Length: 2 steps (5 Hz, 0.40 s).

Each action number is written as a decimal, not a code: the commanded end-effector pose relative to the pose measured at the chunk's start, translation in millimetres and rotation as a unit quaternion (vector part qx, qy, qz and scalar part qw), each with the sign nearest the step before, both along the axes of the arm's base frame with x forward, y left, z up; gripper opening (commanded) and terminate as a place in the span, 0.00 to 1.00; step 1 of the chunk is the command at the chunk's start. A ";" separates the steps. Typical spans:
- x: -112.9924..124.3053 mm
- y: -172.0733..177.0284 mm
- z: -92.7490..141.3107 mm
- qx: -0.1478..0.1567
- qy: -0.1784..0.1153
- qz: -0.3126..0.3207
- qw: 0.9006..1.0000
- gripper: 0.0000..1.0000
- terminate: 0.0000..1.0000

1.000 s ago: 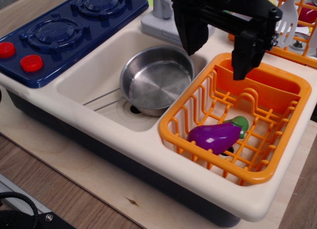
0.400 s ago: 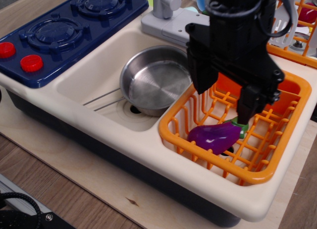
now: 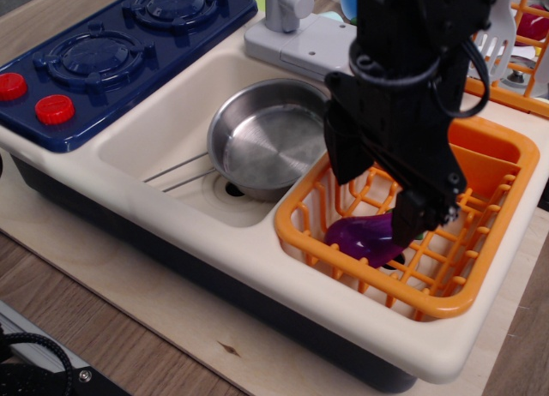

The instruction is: Put eggplant into pan

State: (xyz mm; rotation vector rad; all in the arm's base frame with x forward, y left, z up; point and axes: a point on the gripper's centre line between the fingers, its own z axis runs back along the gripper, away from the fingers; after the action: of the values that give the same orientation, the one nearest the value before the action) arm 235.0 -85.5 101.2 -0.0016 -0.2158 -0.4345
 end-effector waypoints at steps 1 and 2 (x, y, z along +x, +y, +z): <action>0.7 -3.4 -7.0 -0.002 -0.025 -0.016 1.000 1.00 0.00; -3.1 0.4 -13.8 -0.006 -0.028 -0.026 0.999 1.00 0.00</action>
State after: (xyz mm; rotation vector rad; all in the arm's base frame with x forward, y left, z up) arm 231.5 -86.1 75.2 -0.0034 -0.2672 -0.4892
